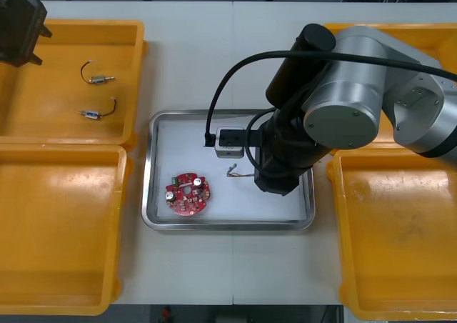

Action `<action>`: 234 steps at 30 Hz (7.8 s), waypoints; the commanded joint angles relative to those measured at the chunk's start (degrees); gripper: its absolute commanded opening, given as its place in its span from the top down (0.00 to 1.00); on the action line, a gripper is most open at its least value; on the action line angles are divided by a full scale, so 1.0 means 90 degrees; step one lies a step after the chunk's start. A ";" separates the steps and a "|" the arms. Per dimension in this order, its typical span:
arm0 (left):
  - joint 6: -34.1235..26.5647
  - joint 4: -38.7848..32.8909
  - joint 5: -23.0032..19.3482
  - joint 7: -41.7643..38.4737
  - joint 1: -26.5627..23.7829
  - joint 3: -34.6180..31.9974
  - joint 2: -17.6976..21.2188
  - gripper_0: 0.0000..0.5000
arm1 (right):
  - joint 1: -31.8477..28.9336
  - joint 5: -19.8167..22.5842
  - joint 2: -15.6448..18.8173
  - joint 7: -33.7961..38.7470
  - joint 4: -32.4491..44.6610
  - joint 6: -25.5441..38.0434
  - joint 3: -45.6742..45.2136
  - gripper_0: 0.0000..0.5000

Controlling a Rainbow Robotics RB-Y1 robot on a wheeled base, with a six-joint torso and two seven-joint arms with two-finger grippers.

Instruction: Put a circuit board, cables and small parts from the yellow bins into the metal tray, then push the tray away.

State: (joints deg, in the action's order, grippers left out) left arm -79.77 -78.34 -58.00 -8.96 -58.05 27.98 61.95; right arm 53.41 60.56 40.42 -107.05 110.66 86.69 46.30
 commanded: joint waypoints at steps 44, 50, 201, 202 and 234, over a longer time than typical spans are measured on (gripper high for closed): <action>0.2321 0.2591 0.0126 -0.0098 -0.0630 0.1315 -0.1571 0.00 | 0.0247 -0.0391 -0.0380 0.0869 -0.0371 0.0534 -0.0271 0.00; 0.2467 0.2591 0.0165 -0.0029 -0.0523 0.1315 -0.1610 0.00 | 0.0247 -0.0284 -0.0360 0.1777 -0.0049 0.1374 -0.1160 0.00; -0.1830 -0.0895 0.0370 0.1719 -0.0015 -0.0286 -0.0868 1.00 | 0.1165 0.0380 -0.0155 -0.2432 -0.8233 -0.5638 -0.1140 1.00; -0.1849 -0.1012 0.0302 0.1513 -0.0015 -0.0286 -0.0858 1.00 | 0.1184 0.0390 -0.0136 -0.2461 -0.8233 -0.5559 -0.1140 1.00; -0.1175 -0.2145 0.1064 -0.1817 0.0014 0.1735 -0.2431 1.00 | 0.1458 0.1406 0.0245 -0.2217 -0.8506 -0.5364 -0.2410 0.00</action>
State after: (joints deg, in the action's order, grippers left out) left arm -91.38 -97.24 -50.09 -23.18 -58.29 41.81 43.34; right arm 63.56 70.99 40.44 -129.00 35.80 40.61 26.06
